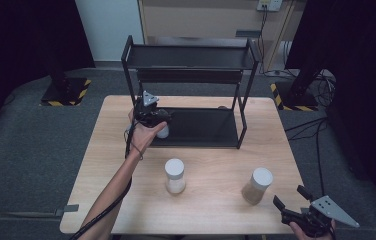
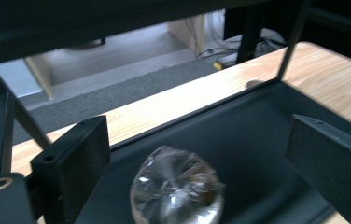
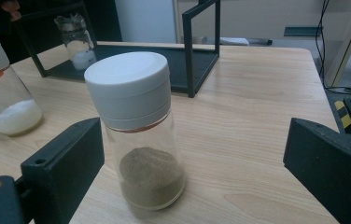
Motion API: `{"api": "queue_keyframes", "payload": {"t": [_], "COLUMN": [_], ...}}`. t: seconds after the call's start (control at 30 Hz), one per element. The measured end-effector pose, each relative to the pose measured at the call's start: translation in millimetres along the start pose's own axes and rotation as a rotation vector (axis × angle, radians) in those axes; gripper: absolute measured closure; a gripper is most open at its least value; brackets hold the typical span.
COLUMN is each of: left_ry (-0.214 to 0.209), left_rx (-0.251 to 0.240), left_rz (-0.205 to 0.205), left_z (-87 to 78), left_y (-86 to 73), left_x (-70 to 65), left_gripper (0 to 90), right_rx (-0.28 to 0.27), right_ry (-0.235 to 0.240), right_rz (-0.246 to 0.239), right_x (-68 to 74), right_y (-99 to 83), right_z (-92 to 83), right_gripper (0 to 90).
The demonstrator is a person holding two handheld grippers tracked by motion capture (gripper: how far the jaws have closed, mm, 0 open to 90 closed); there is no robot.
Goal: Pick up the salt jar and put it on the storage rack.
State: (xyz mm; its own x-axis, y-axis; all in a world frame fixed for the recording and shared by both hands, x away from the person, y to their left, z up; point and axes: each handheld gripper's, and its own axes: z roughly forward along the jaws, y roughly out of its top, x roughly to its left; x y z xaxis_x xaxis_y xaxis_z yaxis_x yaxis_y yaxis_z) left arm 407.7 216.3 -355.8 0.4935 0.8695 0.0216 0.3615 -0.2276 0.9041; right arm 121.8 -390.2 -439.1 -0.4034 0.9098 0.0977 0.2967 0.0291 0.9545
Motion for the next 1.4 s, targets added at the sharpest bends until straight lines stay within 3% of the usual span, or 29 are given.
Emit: {"api": "queue_keyframes", "payload": {"t": [0.37,0.67,0.9,1.17,1.4], "left_ry": [-0.054,-0.096,-0.158,-0.198,-0.208], "left_rx": [-0.026,-0.057,-0.083,-0.124,-0.140], "left_rz": [0.046,0.078,0.092,0.092,0.096], "left_z": [-37.3,-74.6,-107.5,-138.1,-163.9], "left_y": [13.7,14.9,4.9,-10.7,-26.2], "left_x": [1.1,-0.5,1.0,-0.1,-0.3], "left_gripper": [3.2,3.2,3.2,3.1,3.0], "right_rx": [0.001,0.002,0.004,0.004,0.003], "right_ry": [0.001,0.000,-0.001,-0.004,-0.004], "right_rz": [-0.002,-0.003,-0.005,-0.010,-0.010], "right_x": [0.6,1.1,1.6,2.0,1.8], "right_y": [0.4,0.6,1.0,1.1,1.1], "right_z": [0.3,0.4,0.3,0.2,0.0], "right_gripper": [5.3,5.3,5.3,5.3,5.3]}}
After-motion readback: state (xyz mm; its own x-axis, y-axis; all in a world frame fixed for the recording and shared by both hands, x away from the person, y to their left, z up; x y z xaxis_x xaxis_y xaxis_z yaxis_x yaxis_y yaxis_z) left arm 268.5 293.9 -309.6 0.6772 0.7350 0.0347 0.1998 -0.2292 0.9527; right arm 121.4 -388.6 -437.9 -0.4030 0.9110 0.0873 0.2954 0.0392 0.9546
